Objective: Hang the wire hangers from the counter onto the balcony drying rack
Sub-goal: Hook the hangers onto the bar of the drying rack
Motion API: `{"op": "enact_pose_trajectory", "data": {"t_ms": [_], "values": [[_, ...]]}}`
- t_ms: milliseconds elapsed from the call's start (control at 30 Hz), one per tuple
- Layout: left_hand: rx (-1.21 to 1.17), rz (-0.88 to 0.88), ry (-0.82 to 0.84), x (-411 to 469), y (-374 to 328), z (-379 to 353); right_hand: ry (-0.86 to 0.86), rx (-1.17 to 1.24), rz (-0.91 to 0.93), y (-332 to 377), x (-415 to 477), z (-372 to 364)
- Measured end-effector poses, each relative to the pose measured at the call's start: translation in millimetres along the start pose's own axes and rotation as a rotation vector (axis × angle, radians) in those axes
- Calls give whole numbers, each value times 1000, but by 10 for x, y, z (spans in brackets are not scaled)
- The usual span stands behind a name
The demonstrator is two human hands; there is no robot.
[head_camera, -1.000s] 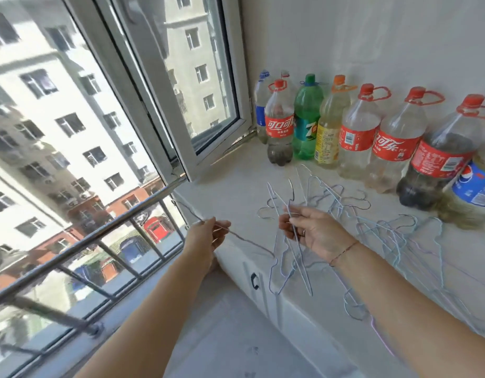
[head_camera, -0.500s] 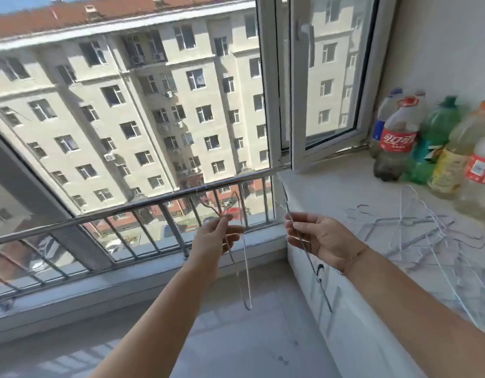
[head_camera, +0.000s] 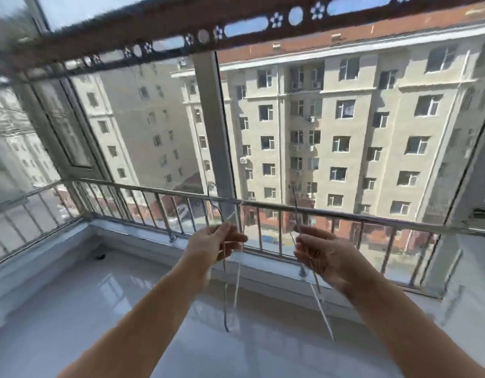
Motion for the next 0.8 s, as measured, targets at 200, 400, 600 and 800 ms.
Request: {"op": "enact_pose_trajectory", "data": {"t_ms": [200, 400, 600, 800], "values": [[-22, -81, -122, 260, -471, 1331, 152, 5, -42, -327, 40, -1367], [-22, -146, -157, 666, -941, 2354, 284, 0, 6, -532, 96, -2622], [20, -214, -222, 1023, -1326, 3079, 358, -8, 60, -693, 177, -3558], [1, -225, -286, 1546, -1558, 3586, 394, -103, 113, -790, 489, -4242]]}}
Point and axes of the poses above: each hand's wrist, its own x-axis towards the middle knuckle, its own z-axis out of the back of the hand, y = z × x, the point moved 5 cm from there along x, towards the middle knuckle, and after that the axes turned 14 degrees about -y, right-handed, at the moved point
